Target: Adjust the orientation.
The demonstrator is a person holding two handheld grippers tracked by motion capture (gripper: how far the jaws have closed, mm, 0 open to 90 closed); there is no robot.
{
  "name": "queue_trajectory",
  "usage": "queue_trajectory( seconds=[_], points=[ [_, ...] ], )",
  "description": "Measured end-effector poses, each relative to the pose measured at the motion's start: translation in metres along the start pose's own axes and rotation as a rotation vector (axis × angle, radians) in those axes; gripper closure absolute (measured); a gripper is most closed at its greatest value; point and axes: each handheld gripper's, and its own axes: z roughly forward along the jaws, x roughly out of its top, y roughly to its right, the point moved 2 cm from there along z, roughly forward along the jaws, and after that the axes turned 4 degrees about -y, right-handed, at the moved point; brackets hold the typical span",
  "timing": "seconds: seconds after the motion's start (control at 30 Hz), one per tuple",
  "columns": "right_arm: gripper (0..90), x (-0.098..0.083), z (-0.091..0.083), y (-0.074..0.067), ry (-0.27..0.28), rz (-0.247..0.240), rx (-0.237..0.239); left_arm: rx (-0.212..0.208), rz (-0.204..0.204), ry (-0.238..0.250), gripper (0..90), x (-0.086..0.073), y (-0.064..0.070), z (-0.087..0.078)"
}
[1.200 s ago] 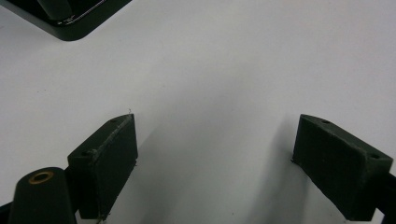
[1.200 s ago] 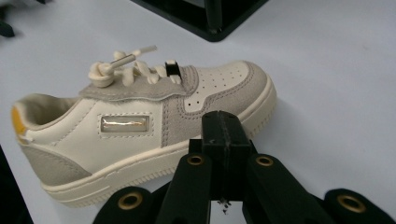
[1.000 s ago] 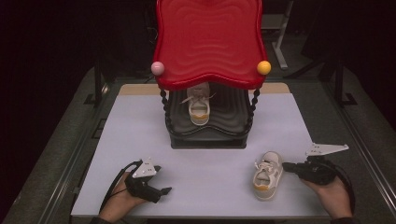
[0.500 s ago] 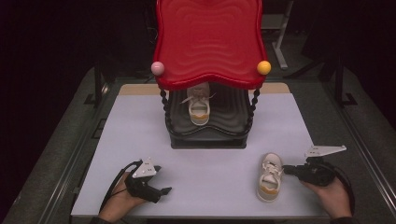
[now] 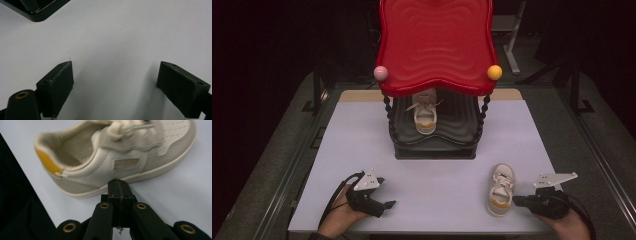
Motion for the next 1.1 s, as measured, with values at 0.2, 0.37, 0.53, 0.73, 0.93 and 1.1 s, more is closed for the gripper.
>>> queue_trajectory(
  seconds=[0.2,0.37,0.53,0.73,0.93,1.1],
  points=[
    [89.6,0.001,0.003,-0.005,-0.007,-0.008,0.012,-0.001,-0.001,0.000,13.0,0.000,0.000,0.000],
    [89.6,0.012,0.012,-0.008,-0.021,-0.035,0.018,-0.001,-0.001,-0.001,13.0,0.000,0.000,0.000],
    [89.6,0.022,0.020,-0.010,-0.023,-0.057,0.022,0.000,0.000,0.001,13.0,0.000,0.000,0.000],
    [86.0,0.026,0.012,-0.008,0.009,-0.051,0.051,-0.001,-0.003,0.003,13.0,0.000,0.000,0.000],
    [79.2,0.039,-0.008,-0.012,0.097,-0.063,0.067,-0.001,-0.002,0.002,13.0,0.000,0.000,0.000],
    [71.8,0.052,-0.010,-0.024,0.160,-0.082,0.107,-0.001,0.000,0.000,13.0,0.000,0.000,0.000]
  ],
)
